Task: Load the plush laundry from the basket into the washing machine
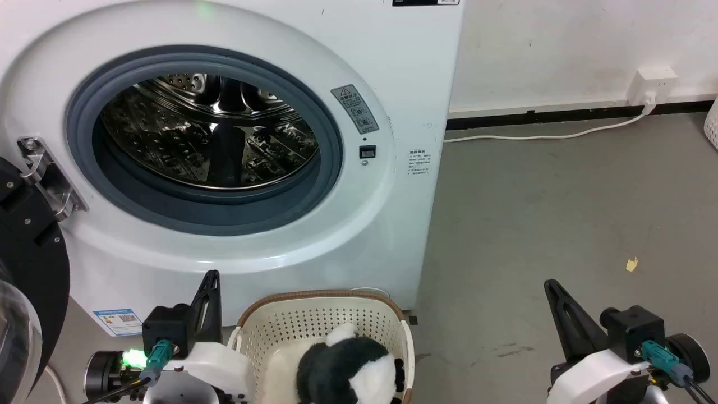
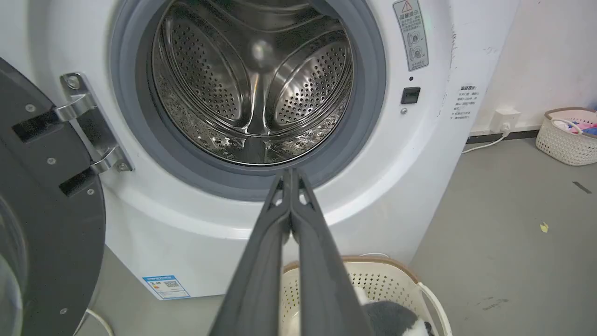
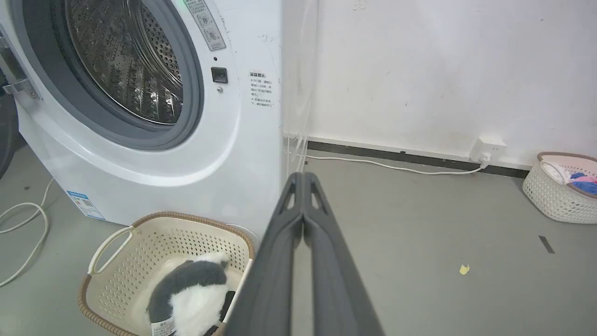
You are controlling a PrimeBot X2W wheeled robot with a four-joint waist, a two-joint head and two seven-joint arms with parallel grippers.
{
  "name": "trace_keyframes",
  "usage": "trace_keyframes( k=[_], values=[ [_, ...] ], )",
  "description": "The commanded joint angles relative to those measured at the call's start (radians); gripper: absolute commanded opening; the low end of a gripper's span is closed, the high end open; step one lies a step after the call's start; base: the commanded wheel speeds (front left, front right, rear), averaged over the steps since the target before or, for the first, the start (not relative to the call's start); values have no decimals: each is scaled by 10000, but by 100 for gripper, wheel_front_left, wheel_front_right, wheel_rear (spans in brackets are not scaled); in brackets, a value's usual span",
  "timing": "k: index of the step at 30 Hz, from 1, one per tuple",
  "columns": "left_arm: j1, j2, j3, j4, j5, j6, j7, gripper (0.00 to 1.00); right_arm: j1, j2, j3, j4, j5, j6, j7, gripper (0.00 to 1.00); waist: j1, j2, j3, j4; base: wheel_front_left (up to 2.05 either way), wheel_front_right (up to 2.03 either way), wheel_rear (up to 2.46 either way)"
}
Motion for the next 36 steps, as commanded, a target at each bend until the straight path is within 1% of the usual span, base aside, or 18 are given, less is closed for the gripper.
trace_keyframes(
  k=[1, 36],
  values=[
    [154, 3, 7, -43, 18, -43, 3, 0, -115, 22, -5, -43, -72, -9, 7, 0, 0, 0, 0, 1, 0, 0, 0],
    [154, 3, 7, -43, 18, -43, 3, 0, -115, 22, -5, -43, -72, -9, 7, 0, 0, 0, 0, 1, 0, 0, 0]
  ],
)
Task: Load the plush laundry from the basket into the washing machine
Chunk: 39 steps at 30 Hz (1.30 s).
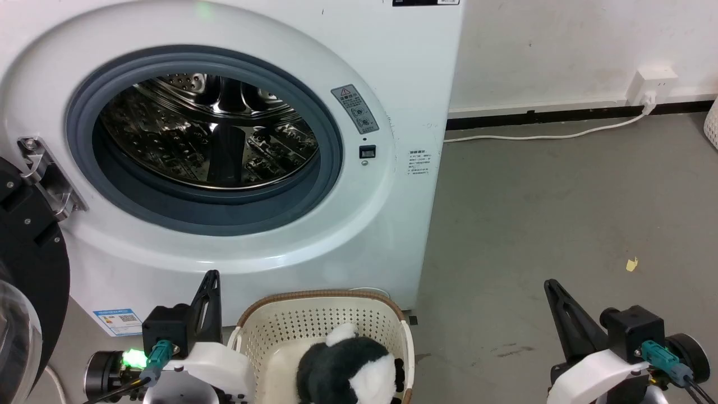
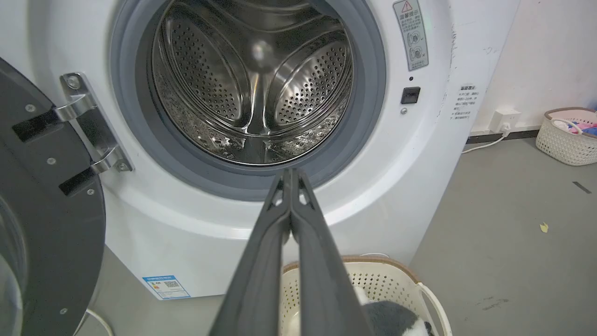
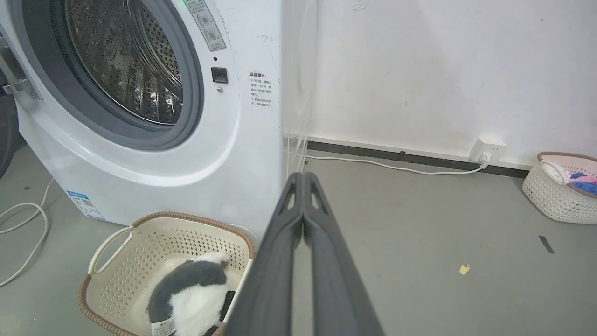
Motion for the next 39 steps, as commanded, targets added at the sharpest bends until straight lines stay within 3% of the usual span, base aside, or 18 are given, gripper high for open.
trace_keyframes(
  k=[1, 16, 17, 39],
  values=[
    [154, 3, 5, -43, 18, -43, 3, 0, -115, 22, -7, -43, -72, -9, 7, 0, 0, 0, 0, 0, 0, 0, 0],
    [154, 3, 5, -43, 18, -43, 3, 0, -115, 22, -7, -43, -72, -9, 7, 0, 0, 0, 0, 0, 0, 0, 0],
    [0, 0, 0, 0, 0, 0, 0, 100, 0, 0, 0, 0, -9, 0, 0, 100, 0, 0, 0, 0, 0, 0, 0],
    [-201, 0, -661, 547, -703, 228, -371, 100, 157, 3, -80, 222, 566, -1, -394, 100, 0, 0, 118, -27, 0, 0, 0]
  ],
)
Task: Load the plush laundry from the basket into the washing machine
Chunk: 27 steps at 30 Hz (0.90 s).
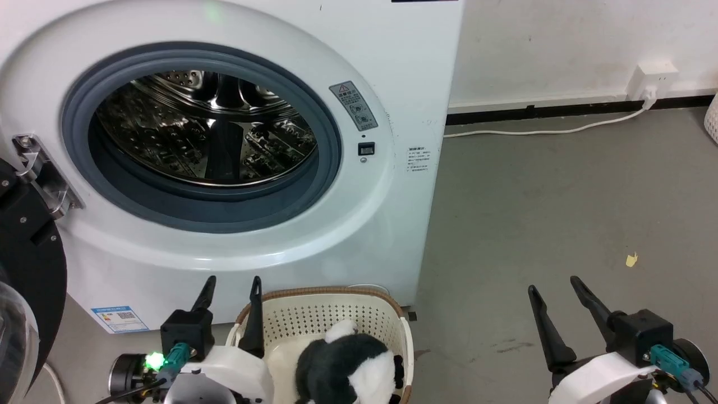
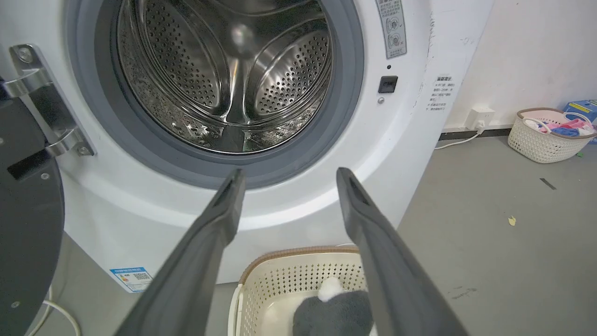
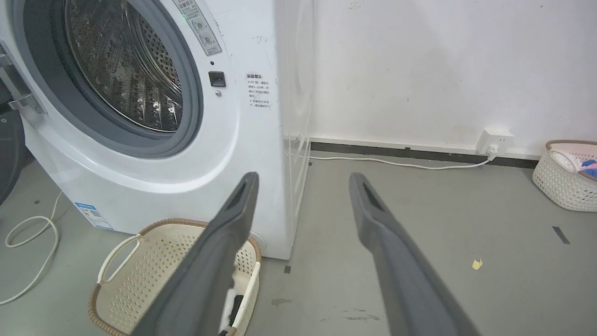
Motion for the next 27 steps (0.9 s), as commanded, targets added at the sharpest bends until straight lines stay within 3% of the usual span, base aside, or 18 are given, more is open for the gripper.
trace_keyframes(
  k=[1, 27],
  values=[
    [-172, 2, -126, 135, -141, 87, -101, 100, 124, 6, -41, 46, 120, -2, -101, 100, 0, 0, 34, -10, 0, 0, 0],
    [-2091, 3, -2060, 2907, -1986, 265, 281, 100, -158, 10, -345, 176, 970, -3, -644, 100, 0, 0, 1389, -400, 0, 0, 0]
  ],
)
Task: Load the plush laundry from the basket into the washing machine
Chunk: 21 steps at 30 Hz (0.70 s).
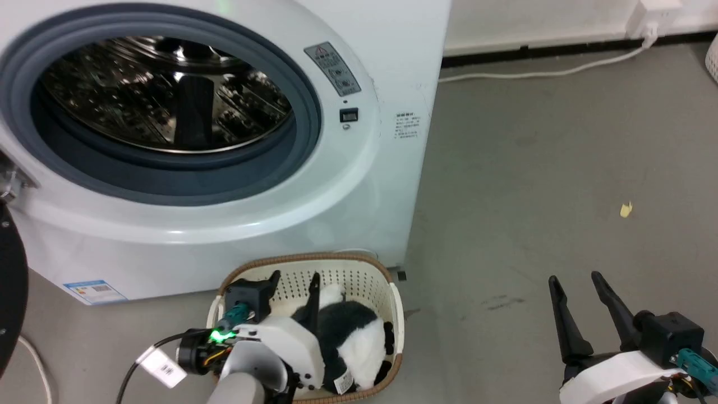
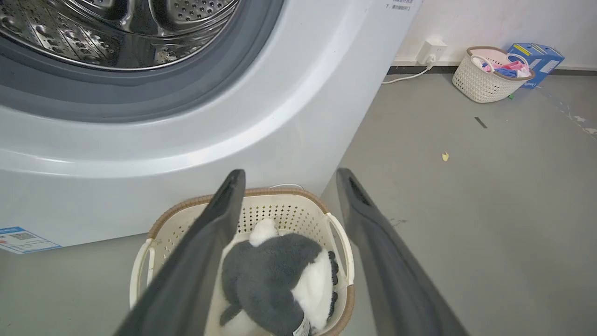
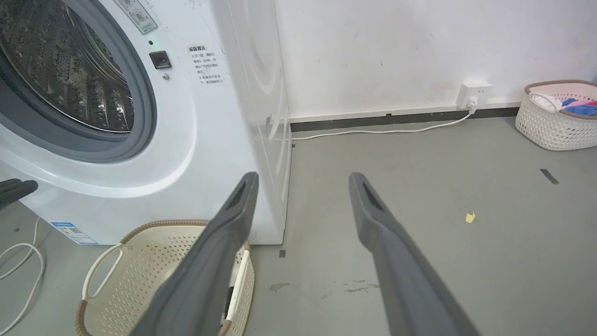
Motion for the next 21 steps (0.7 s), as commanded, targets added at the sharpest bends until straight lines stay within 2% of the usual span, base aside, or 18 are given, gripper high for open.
trace_keyframes(
  k=[1, 13, 21],
  values=[
    [-515, 12, -458, 518, -383, 122, 143, 100, -202, 9, -89, 57, 216, -4, -146, 100, -1, -1, 397, -119, 0, 0, 0],
    [-1516, 13, -1609, 1872, -1139, 488, 759, 100, -524, 11, -241, 37, 712, -5, -378, 100, -1, -1, 1440, -374, 0, 0, 0],
    [-2342, 13, -2406, 2824, -1655, 945, 1324, 100, -737, 12, -390, 32, 1032, -5, -545, 100, -1, -1, 2262, -526, 0, 0, 0]
  ],
)
